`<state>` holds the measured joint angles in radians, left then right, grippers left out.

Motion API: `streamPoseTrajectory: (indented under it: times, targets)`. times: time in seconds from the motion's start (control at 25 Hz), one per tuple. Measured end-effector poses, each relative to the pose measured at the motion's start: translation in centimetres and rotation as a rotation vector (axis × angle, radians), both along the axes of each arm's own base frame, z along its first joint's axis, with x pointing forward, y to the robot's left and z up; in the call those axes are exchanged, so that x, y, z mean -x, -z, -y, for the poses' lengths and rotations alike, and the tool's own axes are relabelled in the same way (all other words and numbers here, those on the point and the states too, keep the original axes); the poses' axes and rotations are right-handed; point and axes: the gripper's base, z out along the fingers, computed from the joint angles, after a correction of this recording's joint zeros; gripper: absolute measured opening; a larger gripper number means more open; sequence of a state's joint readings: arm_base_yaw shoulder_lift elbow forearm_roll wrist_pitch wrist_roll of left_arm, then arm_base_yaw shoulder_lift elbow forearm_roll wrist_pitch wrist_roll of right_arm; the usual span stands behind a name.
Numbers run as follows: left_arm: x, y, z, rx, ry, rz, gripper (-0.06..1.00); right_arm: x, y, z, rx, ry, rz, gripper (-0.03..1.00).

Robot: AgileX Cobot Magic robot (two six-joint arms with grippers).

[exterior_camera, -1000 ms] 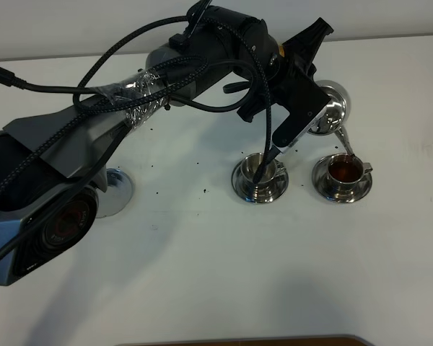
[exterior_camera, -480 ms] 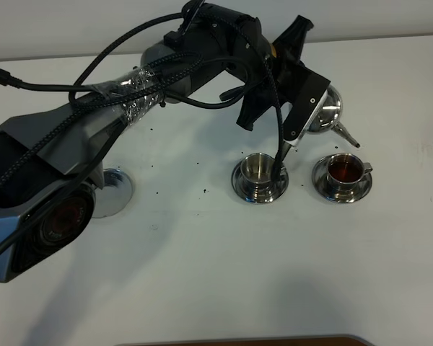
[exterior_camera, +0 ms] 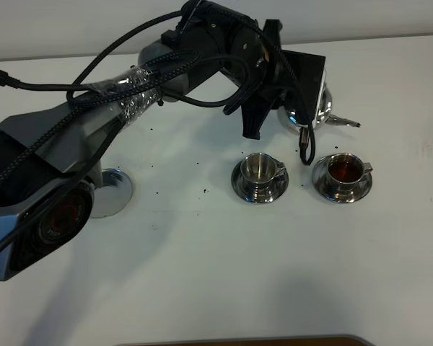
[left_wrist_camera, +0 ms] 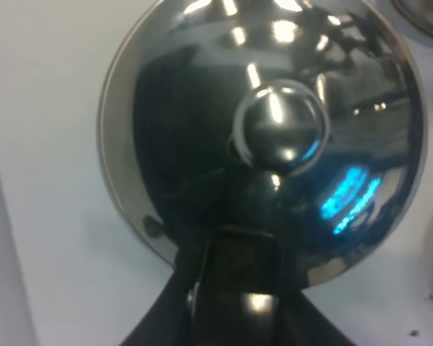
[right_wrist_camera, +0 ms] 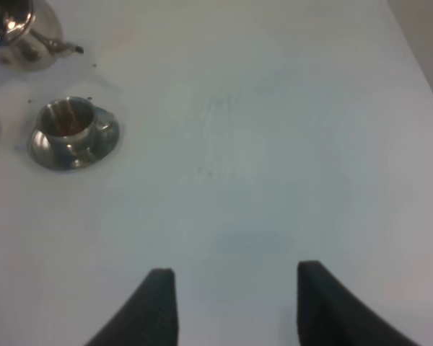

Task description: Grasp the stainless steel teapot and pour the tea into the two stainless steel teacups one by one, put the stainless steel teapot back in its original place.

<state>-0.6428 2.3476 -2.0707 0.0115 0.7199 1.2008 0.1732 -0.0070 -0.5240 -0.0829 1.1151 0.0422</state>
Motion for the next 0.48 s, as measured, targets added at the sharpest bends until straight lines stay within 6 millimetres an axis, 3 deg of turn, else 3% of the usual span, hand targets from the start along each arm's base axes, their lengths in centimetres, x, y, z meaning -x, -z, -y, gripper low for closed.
streamPoseTrajectory:
  times: [0.48]
  targets:
    - [-1.0,0.3,-2.4,0.107,-0.366,-0.157,0.28,0.0,0.0,0.0,-0.001,0.000,0.000,0.38]
